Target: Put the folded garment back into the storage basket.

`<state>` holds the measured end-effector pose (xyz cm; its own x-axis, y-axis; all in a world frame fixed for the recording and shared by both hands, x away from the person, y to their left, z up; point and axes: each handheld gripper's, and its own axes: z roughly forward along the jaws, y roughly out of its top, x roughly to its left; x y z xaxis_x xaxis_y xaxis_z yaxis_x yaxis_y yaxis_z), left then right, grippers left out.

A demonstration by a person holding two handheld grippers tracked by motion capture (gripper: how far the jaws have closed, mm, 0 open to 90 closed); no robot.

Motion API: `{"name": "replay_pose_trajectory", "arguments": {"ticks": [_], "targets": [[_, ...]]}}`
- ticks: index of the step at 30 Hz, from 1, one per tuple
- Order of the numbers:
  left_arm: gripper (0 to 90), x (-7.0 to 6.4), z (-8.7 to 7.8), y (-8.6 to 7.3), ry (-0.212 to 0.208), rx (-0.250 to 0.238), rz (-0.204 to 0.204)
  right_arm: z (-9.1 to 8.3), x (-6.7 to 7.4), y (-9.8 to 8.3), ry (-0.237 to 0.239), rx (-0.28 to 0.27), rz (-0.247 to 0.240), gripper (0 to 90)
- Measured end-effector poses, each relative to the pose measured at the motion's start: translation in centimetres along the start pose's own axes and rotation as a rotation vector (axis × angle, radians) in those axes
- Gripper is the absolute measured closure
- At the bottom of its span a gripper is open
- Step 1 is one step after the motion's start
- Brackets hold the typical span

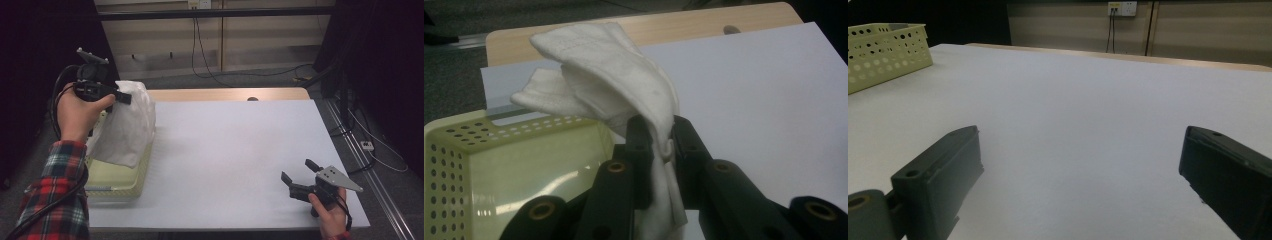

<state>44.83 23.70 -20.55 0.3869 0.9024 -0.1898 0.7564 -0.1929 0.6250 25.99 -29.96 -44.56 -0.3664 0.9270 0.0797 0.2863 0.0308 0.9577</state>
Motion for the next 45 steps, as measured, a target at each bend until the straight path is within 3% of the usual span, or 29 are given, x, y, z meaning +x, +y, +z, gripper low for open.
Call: {"name": "replay_pose_trajectory", "arguments": {"ticks": [26,45], "targets": [[80.8,3.2,0.7,-2.4,0.024,0.014,-0.056,0.0,-0.1,0.0,-0.005,-0.006,0.009,3.7],[80.7,4.1,1.5,-3.8,0.031,0.018,-0.078,0.0,-0.1,0.0,0.0,-0.006,0.014,3.8]]}}
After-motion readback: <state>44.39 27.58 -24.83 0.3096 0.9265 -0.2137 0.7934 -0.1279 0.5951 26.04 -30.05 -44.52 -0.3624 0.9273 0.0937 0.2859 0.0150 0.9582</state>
